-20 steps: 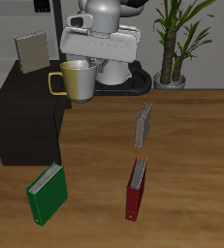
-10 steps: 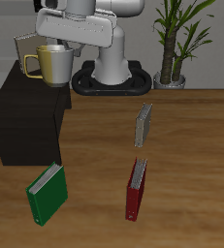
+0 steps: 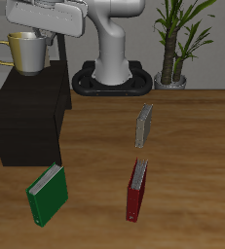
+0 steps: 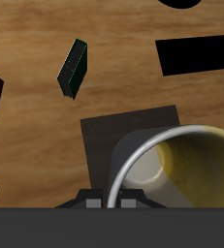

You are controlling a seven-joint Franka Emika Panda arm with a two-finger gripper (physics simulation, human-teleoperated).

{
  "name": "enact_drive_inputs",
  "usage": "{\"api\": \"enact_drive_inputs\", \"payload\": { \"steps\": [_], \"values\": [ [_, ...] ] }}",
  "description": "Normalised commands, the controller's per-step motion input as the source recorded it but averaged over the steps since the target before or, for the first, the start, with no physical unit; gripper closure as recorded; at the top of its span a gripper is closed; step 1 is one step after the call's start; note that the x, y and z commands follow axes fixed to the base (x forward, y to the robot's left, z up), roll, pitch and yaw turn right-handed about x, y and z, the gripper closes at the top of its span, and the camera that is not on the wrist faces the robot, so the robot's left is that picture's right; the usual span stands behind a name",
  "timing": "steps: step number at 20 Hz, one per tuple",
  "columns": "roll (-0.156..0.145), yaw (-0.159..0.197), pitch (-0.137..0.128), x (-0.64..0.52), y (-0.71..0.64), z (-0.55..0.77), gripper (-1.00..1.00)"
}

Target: Place the left yellow book upright on top of the shelf and place the white-yellow mug on top of the shelf

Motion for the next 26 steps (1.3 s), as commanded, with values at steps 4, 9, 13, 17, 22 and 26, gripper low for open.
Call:
{"api": "enact_drive_inputs", "payload": {
  "steps": [4,9,13,17,22,26],
  "values": [
    [0.031,-0.02,0.023,0.2,-0.13,-0.08,1.0],
    [0.018,-0.002,0.029,0.16,0.0,-0.23,1.0],
    [0.01,-0.009,0.069,0.21,-0.01,-0.36,1.0],
    [-0.023,0.016,0.037,0.05,0.01,-0.2,-1.0],
    [-0.002,-0.024,0.007,-0.01,-0.02,-0.12,-1.0],
    [-0.018,0.018,-0.037,-0.14,0.07,0.03,-1.0]
  ]
}}
